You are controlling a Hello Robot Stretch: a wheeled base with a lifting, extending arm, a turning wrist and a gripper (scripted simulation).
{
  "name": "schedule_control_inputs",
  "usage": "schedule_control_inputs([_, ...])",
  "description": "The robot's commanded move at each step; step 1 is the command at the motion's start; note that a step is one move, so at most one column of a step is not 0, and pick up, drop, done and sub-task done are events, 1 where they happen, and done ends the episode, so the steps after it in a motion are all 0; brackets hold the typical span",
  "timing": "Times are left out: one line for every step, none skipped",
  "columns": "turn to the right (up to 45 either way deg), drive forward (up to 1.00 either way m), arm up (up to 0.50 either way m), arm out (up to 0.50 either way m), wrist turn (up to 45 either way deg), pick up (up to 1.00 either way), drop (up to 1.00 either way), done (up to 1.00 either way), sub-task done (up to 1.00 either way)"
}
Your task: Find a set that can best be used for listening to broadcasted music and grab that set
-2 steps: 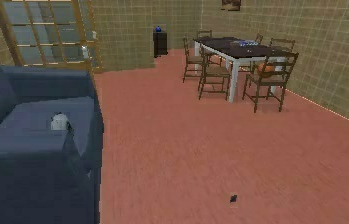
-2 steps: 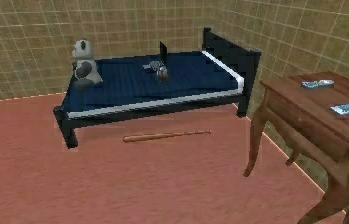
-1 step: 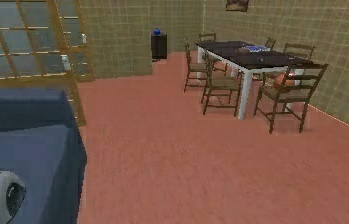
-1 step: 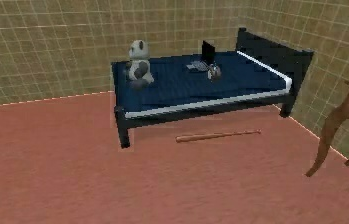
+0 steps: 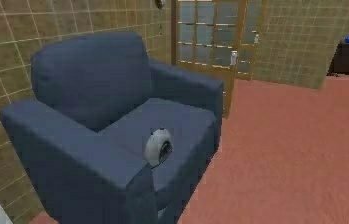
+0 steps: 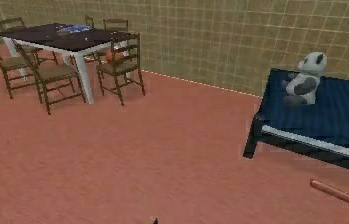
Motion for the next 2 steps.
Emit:
schedule_control_inputs([-45.0,0.00,0.00,0.00,0.0,0.00,0.00,0.00,0.00])
schedule_control_inputs([-45.0,0.00,0.00,0.00,0.0,0.00,0.00,0.00,0.00])
